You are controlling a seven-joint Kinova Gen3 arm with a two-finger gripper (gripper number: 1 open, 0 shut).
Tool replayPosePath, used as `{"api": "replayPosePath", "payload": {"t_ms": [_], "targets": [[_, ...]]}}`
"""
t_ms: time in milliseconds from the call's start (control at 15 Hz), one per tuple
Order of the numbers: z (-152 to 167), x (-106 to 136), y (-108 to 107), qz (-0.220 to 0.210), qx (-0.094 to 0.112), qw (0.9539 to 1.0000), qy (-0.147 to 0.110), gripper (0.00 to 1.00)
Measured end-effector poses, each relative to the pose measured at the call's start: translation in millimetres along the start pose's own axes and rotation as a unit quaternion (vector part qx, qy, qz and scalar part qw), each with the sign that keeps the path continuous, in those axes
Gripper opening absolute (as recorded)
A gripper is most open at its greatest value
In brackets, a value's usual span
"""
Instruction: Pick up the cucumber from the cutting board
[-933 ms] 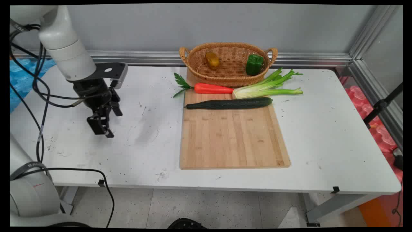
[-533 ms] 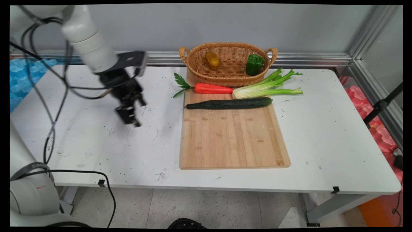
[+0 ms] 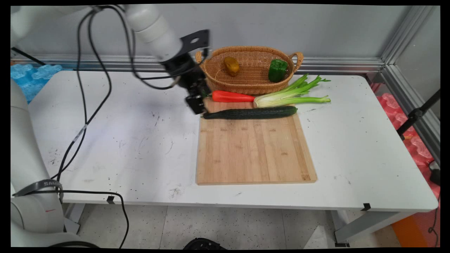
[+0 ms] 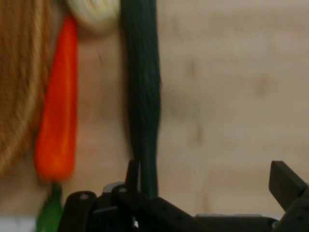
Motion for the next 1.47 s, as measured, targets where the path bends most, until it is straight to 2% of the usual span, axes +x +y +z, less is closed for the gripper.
{"api": "replayPosePath", "payload": {"t_ms": [200,533,1067,1467], "targets": [[20,29,-9,0.004,0.010,0.9996,0.027,1.00],[54,52,-22,0.013,0.019,0.9986,0.047,1.00],[112,60,-41,0.033,0.015,0.9981,0.049,1.00],[135,60,-45,0.036,0.009,0.9981,0.049,1.00]]}}
